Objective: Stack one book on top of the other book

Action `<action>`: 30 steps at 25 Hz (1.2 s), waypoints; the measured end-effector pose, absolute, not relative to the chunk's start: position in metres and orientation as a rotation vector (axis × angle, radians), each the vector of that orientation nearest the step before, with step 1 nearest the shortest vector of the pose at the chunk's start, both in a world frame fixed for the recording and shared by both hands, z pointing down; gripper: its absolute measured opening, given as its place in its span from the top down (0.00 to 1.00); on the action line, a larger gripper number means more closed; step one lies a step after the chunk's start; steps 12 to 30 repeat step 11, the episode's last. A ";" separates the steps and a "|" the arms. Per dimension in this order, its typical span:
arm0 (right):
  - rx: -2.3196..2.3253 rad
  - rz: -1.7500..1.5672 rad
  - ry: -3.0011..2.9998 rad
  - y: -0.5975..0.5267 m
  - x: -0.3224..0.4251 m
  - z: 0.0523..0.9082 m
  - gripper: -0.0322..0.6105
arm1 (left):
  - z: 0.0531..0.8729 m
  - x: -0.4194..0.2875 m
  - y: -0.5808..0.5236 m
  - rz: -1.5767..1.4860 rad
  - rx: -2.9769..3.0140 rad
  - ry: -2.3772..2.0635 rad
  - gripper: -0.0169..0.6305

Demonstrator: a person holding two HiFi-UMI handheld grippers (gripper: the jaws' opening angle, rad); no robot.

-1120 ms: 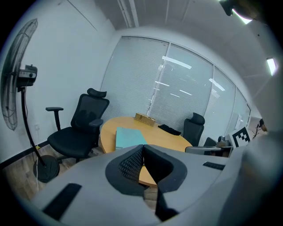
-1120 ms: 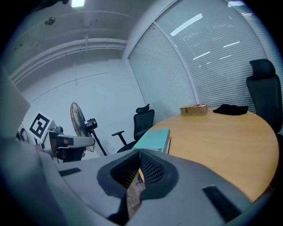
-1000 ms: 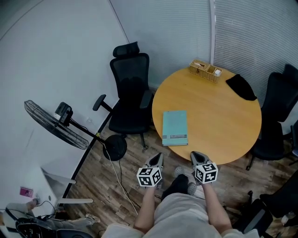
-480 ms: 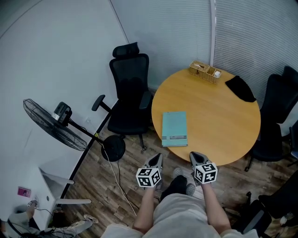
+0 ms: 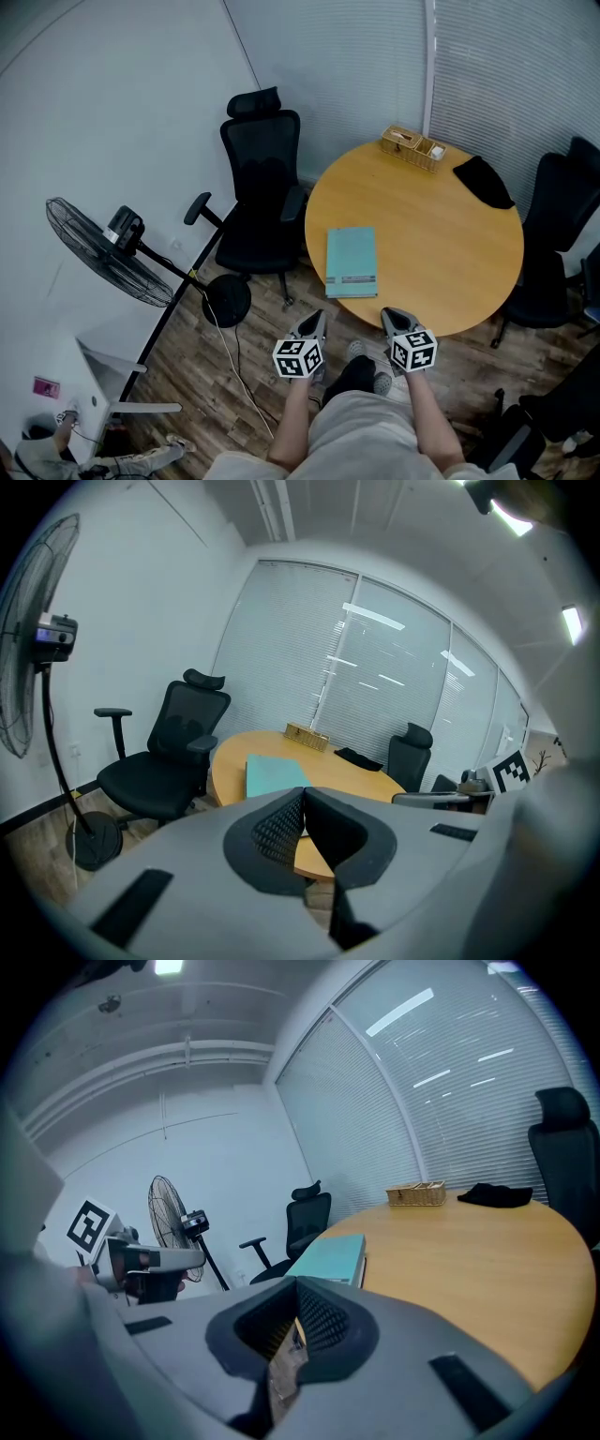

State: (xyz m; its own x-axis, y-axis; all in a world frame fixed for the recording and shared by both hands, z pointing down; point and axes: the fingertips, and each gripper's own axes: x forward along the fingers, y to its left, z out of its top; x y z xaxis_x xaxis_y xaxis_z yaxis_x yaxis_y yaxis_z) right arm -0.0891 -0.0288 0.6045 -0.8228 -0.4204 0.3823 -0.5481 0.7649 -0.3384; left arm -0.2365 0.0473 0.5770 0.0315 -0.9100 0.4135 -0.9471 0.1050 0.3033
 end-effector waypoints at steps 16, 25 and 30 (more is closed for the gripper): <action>0.746 0.617 -2.691 -0.033 -0.091 0.605 0.92 | 0.578 -0.237 0.043 0.097 1.816 -1.881 0.93; 0.746 0.617 -2.691 -0.033 -0.091 0.605 0.92 | 0.578 -0.237 0.043 0.097 1.816 -1.881 0.93; 0.746 0.617 -2.691 -0.033 -0.091 0.605 0.92 | 0.578 -0.237 0.043 0.097 1.816 -1.881 0.93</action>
